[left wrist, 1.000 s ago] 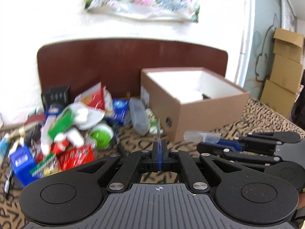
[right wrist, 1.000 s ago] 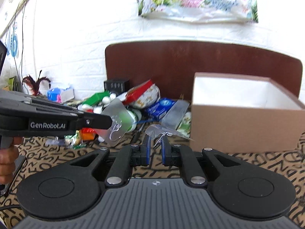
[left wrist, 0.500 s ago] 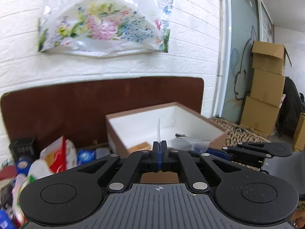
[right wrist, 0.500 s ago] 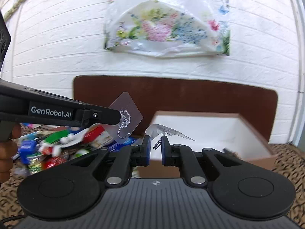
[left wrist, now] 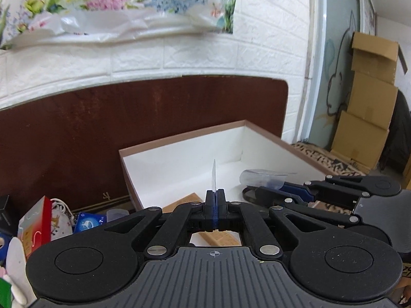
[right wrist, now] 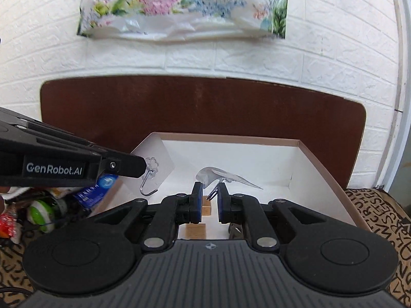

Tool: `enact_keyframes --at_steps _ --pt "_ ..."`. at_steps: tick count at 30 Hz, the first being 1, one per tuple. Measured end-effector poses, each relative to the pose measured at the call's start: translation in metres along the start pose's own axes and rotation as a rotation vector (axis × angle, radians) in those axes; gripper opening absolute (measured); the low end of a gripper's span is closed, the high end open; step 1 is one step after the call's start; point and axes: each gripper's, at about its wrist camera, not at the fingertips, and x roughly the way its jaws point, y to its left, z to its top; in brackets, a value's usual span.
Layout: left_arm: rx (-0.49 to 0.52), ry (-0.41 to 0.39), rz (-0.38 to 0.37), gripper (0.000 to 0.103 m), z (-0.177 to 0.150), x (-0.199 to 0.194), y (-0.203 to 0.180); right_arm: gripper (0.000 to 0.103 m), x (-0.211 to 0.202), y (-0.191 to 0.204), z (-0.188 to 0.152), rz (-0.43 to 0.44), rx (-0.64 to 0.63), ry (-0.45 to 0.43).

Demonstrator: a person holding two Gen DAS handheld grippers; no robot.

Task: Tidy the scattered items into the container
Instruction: 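Carry the clear hook packet into the box and open the left gripper, then withdraw the left gripper from the box toward the snack pile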

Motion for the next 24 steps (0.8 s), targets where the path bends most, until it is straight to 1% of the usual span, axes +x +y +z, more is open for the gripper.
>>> enact_keyframes --at_steps 1,2,3,4,6,7,8,9,10,11,12,14,15,17,24 --pt "0.002 0.003 0.004 0.0 0.001 0.005 0.002 0.013 0.007 0.0 0.0 -0.001 -0.006 0.009" --pt "0.004 0.005 0.006 0.002 0.001 0.01 0.003 0.014 0.013 -0.001 0.0 -0.004 -0.01 0.018" --pt "0.004 0.008 0.004 0.019 0.002 0.014 0.005 0.019 0.019 -0.001 0.001 -0.007 -0.013 0.025" --pt "0.002 0.007 0.002 0.025 0.003 0.017 0.006 0.021 0.025 -0.002 0.001 -0.009 -0.016 0.032" --pt "-0.003 -0.005 0.011 0.047 0.005 0.019 0.007 0.026 0.033 -0.003 0.0 -0.025 -0.026 0.041" --pt "-0.006 -0.012 0.014 0.071 0.006 0.02 0.008 0.026 0.035 -0.004 0.0 -0.035 -0.034 0.042" --pt "-0.014 -0.024 0.022 0.086 0.007 0.019 0.009 0.031 0.037 -0.004 -0.001 -0.047 -0.042 0.041" --pt "-0.023 -0.045 0.032 0.089 0.007 0.018 0.01 0.043 0.038 -0.006 -0.002 -0.06 -0.045 0.041" --pt "-0.03 -0.065 0.039 0.09 0.007 0.016 0.01 0.052 0.038 -0.007 -0.003 -0.074 -0.046 0.039" --pt "-0.032 -0.076 0.041 0.092 0.007 0.015 0.011 0.073 0.038 -0.009 -0.004 -0.091 -0.047 0.035" --pt "-0.033 -0.079 0.04 0.094 0.007 0.014 0.011 0.089 0.038 -0.009 -0.004 -0.105 -0.054 0.028" --pt "-0.033 -0.079 0.041 0.103 0.005 0.014 0.009 0.094 0.034 -0.009 -0.006 -0.123 -0.074 0.009" --pt "-0.028 -0.081 0.046 0.103 0.004 0.013 0.008 0.098 0.033 -0.008 -0.006 -0.128 -0.083 0.007" --pt "-0.012 -0.08 0.065 0.103 0.001 0.014 0.004 0.102 0.031 -0.007 -0.006 -0.136 -0.085 0.002" --pt "0.018 -0.033 0.083 0.103 -0.007 0.017 -0.002 0.103 0.028 0.0 -0.01 -0.115 -0.087 0.031"
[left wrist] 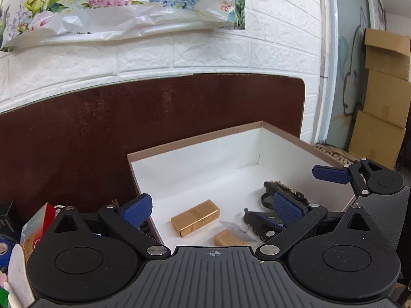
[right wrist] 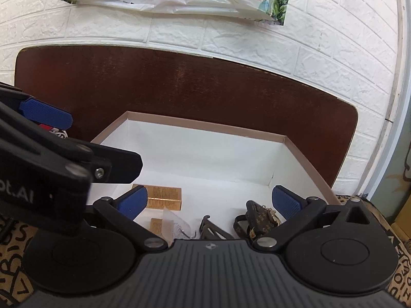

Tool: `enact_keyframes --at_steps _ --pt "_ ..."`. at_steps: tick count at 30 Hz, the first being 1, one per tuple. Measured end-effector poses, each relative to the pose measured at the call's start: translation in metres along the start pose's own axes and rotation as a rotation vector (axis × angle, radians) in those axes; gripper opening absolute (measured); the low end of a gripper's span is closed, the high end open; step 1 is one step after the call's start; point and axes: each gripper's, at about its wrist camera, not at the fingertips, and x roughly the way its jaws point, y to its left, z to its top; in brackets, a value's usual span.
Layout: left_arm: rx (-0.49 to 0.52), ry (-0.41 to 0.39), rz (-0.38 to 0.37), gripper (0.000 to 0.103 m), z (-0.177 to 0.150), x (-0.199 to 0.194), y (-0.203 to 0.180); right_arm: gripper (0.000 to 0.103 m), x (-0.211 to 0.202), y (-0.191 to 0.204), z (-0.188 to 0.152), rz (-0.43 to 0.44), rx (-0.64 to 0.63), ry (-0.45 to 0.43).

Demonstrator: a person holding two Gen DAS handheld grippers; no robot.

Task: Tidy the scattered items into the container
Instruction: 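Withdraw the left gripper from the box toward the snack pile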

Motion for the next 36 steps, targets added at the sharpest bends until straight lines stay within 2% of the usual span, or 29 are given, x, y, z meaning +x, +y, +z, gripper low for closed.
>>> enact_keyframes --at_steps 11,23,31,36 --pt "0.002 0.007 0.002 0.103 -0.003 -0.014 -0.001 0.103 -0.015 0.005 0.004 -0.003 0.008 0.0" --pt "-0.019 -0.028 -0.018 0.103 -0.008 -0.051 -0.001 0.103 -0.05 0.018 0.009 0.003 0.005 -0.044" --pt "-0.071 -0.056 -0.01 0.103 -0.037 -0.105 0.005 0.103 -0.095 0.042 -0.001 0.055 0.037 -0.1" --pt "-0.085 -0.067 0.035 0.103 -0.07 -0.141 0.012 0.103 -0.123 0.072 -0.016 0.108 0.035 -0.112"
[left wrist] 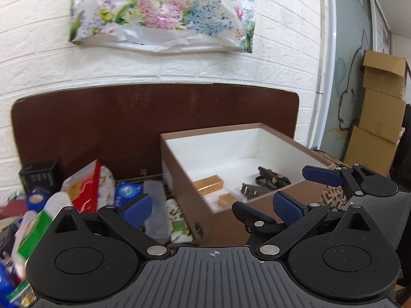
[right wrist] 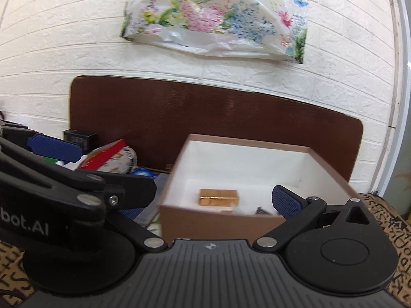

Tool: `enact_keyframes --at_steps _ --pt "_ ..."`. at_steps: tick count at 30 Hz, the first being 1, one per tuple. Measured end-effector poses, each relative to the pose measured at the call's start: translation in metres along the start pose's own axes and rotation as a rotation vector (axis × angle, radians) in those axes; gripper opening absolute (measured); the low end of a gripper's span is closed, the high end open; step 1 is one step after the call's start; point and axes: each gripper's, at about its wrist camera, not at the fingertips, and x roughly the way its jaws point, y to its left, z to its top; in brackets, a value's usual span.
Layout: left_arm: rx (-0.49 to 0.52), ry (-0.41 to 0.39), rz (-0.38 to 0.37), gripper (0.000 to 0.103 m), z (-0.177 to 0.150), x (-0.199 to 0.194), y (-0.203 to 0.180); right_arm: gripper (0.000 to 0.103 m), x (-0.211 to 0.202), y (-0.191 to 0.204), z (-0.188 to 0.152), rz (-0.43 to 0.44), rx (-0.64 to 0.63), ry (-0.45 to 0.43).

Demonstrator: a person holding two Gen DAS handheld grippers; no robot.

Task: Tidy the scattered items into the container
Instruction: 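Withdraw the left gripper from the box toward the snack pile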

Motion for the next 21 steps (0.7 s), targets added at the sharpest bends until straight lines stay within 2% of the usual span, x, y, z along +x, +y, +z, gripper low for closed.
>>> enact_keyframes --at_steps 7,12,21 --pt "-0.047 0.059 0.032 0.103 -0.05 -0.042 0.023 0.103 -0.023 0.058 -0.033 0.113 -0.02 0.05" --pt "-0.078 0.097 0.113 0.103 -0.081 -0.064 0.047 0.103 -0.025 0.101 -0.053 0.211 -0.066 0.11" --pt "-0.227 0.127 0.249 0.103 -0.099 -0.085 0.121 0.103 -0.015 0.158 -0.061 0.349 -0.123 0.148"
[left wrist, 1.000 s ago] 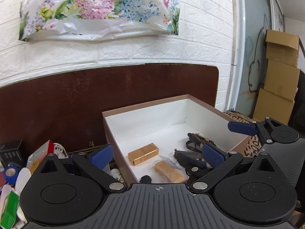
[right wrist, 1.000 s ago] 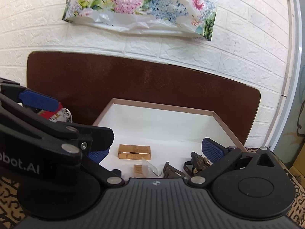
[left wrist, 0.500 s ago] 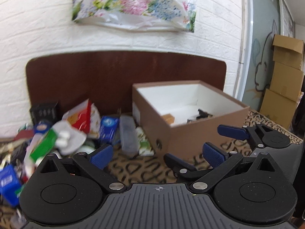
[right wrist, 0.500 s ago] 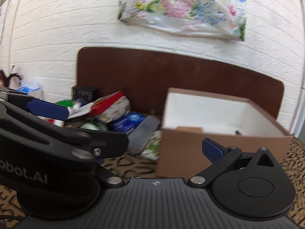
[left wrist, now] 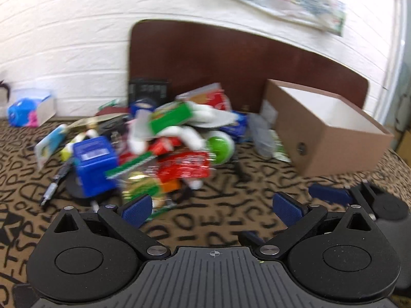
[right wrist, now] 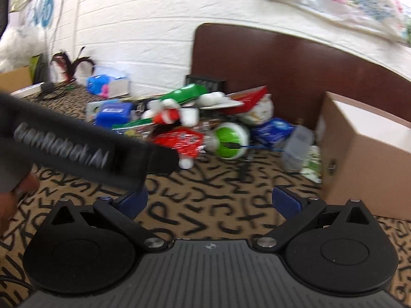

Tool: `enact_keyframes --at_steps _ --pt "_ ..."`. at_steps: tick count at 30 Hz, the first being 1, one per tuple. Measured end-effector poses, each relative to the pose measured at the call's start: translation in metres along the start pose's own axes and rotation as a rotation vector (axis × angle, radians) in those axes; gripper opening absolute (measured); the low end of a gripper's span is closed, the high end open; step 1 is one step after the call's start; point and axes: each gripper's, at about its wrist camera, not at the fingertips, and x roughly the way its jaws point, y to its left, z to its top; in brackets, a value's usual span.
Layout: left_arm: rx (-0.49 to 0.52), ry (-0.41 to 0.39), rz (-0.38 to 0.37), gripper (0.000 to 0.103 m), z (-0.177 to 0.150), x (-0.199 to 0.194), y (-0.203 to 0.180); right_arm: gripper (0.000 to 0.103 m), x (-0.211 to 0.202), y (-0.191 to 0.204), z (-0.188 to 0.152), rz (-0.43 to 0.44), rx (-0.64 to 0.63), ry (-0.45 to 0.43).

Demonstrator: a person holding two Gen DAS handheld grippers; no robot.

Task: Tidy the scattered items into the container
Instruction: 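Withdraw the left gripper from the box toward the snack pile, then grasp the green-edged snack packet with the left gripper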

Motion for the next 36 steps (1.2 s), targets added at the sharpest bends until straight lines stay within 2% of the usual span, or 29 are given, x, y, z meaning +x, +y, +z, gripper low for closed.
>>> enact_keyframes --at_steps 6,11,25,30,32,36 --pt "-0.02 0.021 0.044 0.101 0.008 0.019 0.029 0.097 0.019 0.02 0.008 0.05 -0.037 0.017" --pt "-0.04 0.074 0.01 0.092 0.011 0.037 0.049 0.089 0.039 0.029 0.014 0.086 -0.05 0.04" --pt "-0.097 0.162 -0.06 0.09 0.013 0.064 0.083 0.081 0.083 0.062 0.028 0.177 -0.091 0.09" --pt "-0.101 0.193 -0.083 0.077 0.014 0.074 0.089 0.071 0.098 0.064 0.032 0.191 -0.098 0.106" --pt "-0.097 0.206 -0.09 0.068 0.013 0.078 0.09 0.068 0.103 0.064 0.032 0.191 -0.097 0.112" --pt "-0.081 0.219 -0.094 0.066 0.011 0.08 0.088 0.063 0.106 0.064 0.029 0.198 -0.088 0.124"
